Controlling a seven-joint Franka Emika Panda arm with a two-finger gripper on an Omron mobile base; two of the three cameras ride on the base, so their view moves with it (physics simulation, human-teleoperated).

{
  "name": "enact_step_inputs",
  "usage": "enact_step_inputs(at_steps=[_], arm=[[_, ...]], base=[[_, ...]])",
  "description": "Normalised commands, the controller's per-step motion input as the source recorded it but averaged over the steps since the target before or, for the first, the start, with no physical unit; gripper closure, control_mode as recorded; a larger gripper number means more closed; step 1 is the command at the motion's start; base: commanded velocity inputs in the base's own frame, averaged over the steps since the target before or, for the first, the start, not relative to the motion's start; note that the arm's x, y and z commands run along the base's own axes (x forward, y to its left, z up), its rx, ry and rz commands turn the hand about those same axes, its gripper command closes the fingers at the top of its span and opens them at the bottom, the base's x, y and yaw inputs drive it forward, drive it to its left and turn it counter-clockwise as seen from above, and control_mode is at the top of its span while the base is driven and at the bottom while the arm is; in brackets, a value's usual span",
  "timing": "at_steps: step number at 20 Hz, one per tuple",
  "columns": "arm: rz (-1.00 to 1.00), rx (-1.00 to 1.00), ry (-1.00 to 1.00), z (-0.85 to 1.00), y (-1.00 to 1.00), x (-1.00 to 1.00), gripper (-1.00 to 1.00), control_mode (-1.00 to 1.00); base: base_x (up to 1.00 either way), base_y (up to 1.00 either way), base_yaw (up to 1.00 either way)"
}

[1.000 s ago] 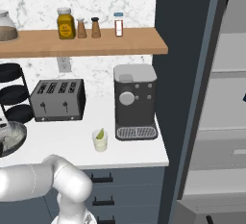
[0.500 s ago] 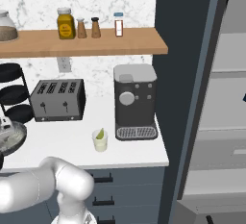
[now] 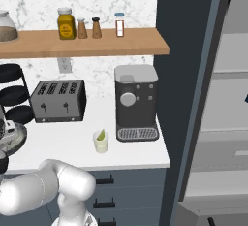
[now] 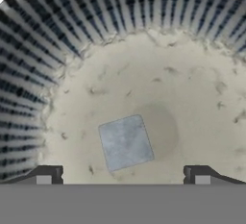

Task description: Grab a lemon wedge from the fridge and one ice cube from the ice bowl, and put them in the glass of lemonade.

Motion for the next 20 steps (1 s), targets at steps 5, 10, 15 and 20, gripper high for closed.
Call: enact_step_inputs(at_steps=[5, 10, 15, 20], arm=[[0.0, 0.0, 0.0, 0.0, 0.0, 0.12, -1.0, -1.0], [0.0, 0.0, 0.0, 0.0, 0.0, 0.01, -1.0, -1.0], [0.0, 0.0, 0.0, 0.0, 0.0, 0.0, -1.0, -1.0], [0.0, 0.0, 0.0, 0.0, 0.02, 0.09, -1.0, -1.0]], base=[[0.0, 0.0, 0.0], [0.0, 0.0, 0.0], [0.0, 0.0, 0.0], [0.0, 0.0, 0.0]])
